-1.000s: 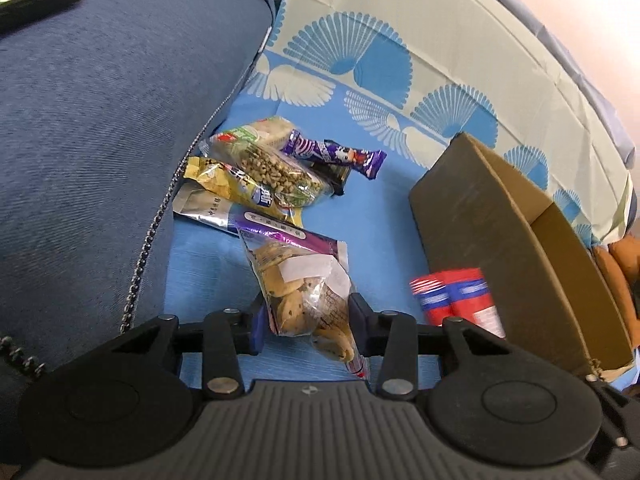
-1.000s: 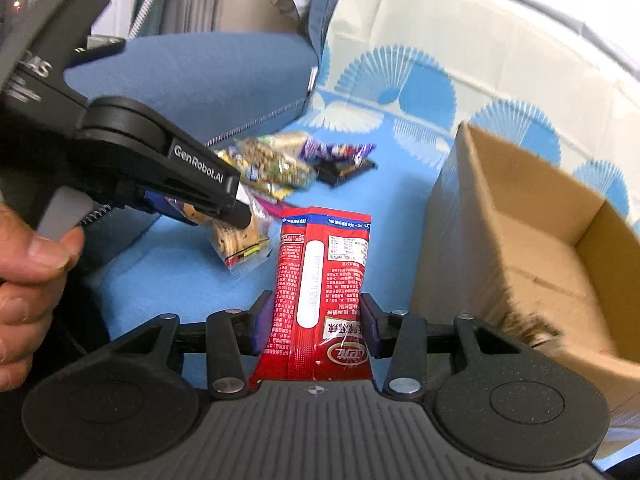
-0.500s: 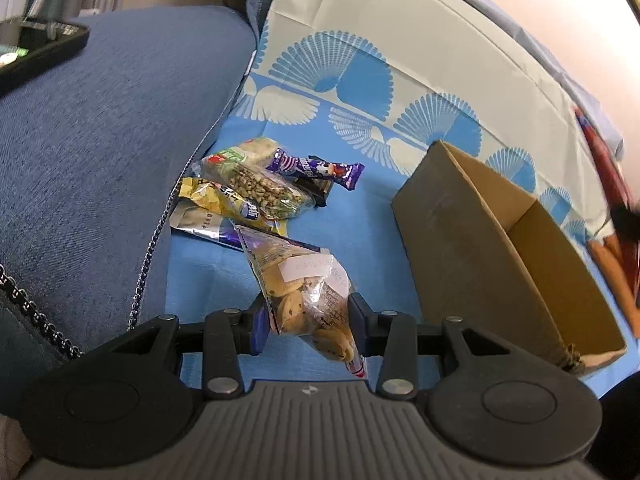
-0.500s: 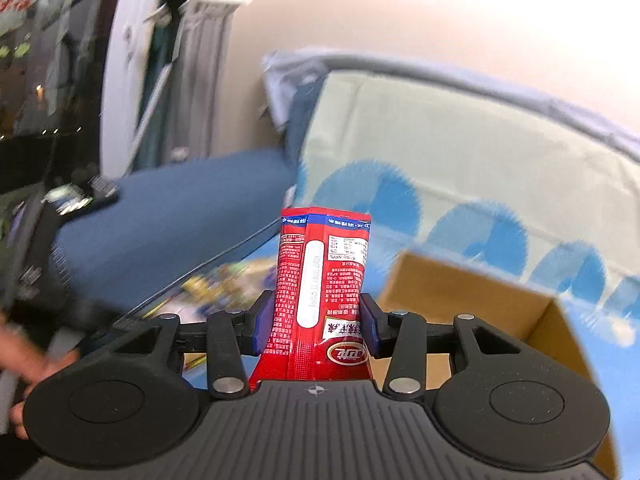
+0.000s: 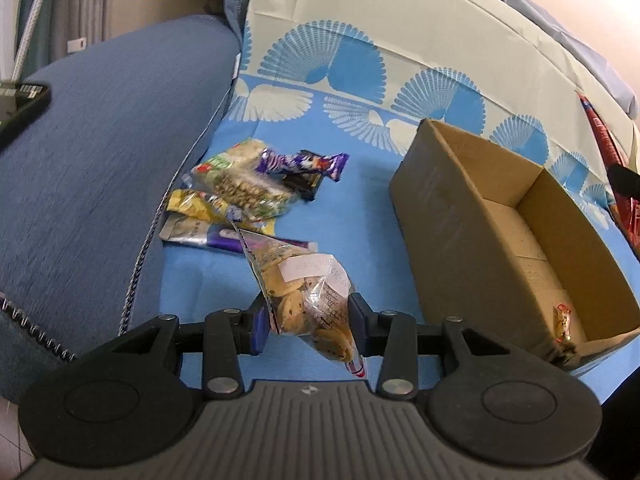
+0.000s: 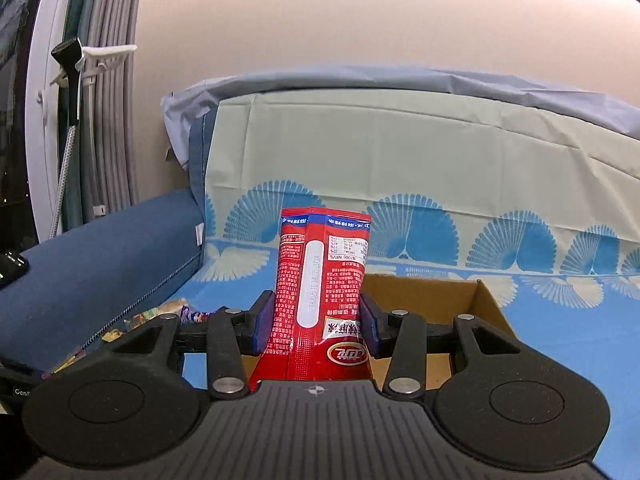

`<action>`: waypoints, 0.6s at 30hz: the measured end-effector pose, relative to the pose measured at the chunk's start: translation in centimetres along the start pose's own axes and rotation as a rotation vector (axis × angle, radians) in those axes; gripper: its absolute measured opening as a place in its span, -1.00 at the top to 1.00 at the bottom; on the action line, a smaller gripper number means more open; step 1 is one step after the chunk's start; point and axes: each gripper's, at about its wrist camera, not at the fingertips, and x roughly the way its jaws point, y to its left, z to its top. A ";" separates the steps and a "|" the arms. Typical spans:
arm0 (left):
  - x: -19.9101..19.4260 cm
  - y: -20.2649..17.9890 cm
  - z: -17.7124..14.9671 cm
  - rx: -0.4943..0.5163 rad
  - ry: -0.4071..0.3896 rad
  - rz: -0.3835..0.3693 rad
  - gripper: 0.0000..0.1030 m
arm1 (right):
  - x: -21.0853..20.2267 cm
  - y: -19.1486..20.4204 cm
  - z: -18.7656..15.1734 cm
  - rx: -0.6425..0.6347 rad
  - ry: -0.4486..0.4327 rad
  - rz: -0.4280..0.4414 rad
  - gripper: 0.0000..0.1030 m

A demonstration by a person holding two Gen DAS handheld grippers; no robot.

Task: Organize snacks
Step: 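Lift and carry the cookie bag and wafer packet over the box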

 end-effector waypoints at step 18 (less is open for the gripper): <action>-1.2 -15.5 9.7 0.091 -0.165 -0.227 0.13 | -0.2 -4.9 -0.1 0.186 0.026 -0.140 0.10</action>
